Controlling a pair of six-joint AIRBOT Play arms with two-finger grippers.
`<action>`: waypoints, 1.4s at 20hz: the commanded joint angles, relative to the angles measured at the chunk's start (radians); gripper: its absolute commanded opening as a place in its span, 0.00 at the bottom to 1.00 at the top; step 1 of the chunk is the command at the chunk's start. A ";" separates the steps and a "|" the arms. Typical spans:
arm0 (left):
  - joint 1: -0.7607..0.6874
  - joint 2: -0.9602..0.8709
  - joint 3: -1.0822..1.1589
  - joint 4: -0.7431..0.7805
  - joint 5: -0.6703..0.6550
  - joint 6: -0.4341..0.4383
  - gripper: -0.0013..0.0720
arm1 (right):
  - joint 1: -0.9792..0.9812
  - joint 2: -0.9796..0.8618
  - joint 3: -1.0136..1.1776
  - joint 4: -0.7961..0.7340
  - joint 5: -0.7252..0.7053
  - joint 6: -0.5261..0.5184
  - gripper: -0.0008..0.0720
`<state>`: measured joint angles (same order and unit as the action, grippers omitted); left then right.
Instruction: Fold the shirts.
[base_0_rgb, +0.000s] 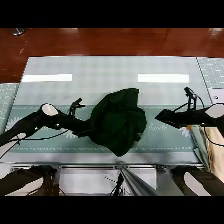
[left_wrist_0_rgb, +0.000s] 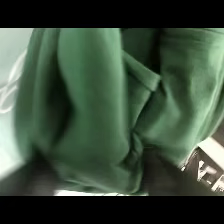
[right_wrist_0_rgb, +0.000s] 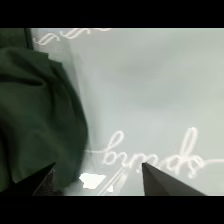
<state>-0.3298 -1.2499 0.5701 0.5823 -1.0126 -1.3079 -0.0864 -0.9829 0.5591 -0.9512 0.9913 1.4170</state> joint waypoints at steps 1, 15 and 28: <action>-0.024 -0.031 0.005 -0.037 0.013 0.087 0.07 | 0.077 -0.104 0.012 0.088 -0.106 -0.006 0.85; 0.007 -0.031 0.108 -0.037 -0.019 0.088 0.07 | 0.116 -0.578 0.441 0.112 0.033 -0.033 0.85; 0.071 -0.013 0.169 -0.037 -0.040 0.089 0.07 | 0.230 -0.686 0.729 0.082 0.162 -0.063 0.06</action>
<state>-0.2970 -1.2755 0.6998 0.5453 -1.0389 -1.2190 0.1474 -1.6703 1.2030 -0.8505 1.0615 1.3670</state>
